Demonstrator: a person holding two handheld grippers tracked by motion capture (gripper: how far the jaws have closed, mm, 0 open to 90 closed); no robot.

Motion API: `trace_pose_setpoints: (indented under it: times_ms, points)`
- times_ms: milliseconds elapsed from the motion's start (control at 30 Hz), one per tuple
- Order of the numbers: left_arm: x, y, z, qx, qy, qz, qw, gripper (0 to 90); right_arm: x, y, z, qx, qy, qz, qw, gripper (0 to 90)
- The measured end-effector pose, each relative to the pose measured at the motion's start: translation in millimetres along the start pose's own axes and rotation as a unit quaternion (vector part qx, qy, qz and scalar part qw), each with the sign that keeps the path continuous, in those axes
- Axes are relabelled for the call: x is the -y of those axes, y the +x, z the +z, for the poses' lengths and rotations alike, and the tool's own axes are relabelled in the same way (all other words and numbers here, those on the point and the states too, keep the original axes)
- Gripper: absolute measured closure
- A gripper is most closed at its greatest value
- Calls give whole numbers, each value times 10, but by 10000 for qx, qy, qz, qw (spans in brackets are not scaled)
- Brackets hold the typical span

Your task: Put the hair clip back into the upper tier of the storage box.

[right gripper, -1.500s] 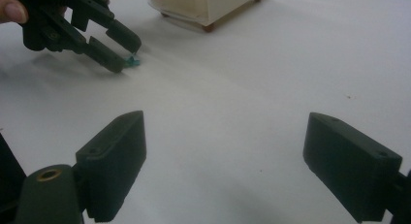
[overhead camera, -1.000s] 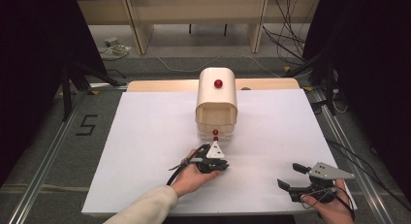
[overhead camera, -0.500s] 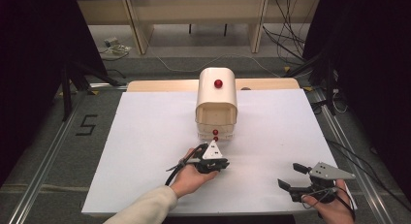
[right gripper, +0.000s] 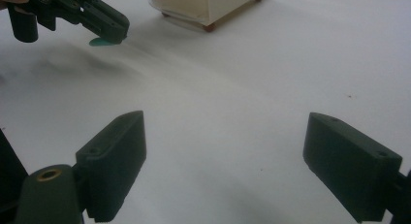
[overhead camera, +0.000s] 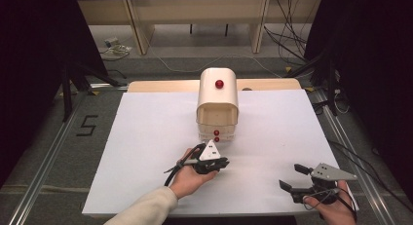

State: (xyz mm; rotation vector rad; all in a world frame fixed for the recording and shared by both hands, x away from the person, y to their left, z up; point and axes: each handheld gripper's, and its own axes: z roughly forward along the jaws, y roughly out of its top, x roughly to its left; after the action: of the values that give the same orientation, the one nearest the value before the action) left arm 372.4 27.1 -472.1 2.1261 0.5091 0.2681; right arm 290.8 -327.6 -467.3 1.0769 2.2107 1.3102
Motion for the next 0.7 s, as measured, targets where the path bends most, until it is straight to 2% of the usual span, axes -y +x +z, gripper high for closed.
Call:
trace_pose_setpoints:
  times_ms: [433,700]
  points:
    - [-23,5,-92,-83,-103,56,9999,829,-1,2,0,-10,-8,8,10000,164]
    - [-36,8,-136,-103,-163,11,9998,830,-1,4,-2,-15,-10,9,10000,164]
